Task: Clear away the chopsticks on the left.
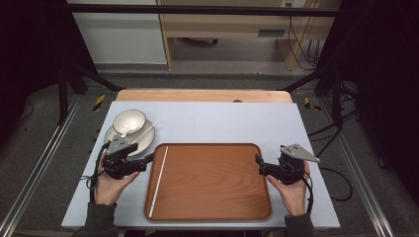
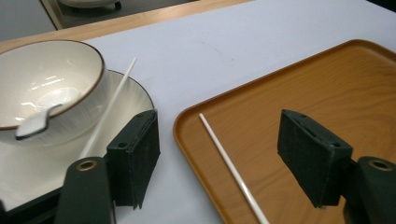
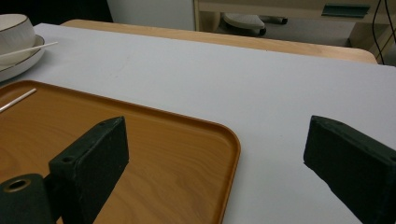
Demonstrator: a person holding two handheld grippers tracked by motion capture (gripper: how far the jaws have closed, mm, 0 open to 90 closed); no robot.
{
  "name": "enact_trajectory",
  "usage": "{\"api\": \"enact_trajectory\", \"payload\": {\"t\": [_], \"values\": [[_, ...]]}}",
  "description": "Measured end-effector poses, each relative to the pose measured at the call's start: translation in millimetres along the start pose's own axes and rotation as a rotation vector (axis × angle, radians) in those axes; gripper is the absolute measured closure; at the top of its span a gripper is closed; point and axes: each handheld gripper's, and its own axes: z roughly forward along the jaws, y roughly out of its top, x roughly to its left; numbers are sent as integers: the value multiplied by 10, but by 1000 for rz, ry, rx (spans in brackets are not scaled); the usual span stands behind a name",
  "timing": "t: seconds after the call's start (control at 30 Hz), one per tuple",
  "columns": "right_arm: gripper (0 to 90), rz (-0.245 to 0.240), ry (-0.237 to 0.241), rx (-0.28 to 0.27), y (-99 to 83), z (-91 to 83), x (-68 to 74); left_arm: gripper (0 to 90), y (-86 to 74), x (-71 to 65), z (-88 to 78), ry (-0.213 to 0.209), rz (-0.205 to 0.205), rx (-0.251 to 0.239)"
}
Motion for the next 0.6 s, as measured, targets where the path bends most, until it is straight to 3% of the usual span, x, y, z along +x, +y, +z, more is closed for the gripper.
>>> {"api": "enact_trajectory", "payload": {"t": [0.07, 0.3, 0.6], "values": [[67, -2, 1, -3, 2, -5, -6, 266, -5, 76, -8, 2, 26, 22], [67, -3, 0, 2, 1, -1, -4, 247, -120, 306, -4, 21, 32, 69], [68, -5, 2, 6, -5, 18, 2, 316, -271, 566, 105, 69, 37, 127]]}}
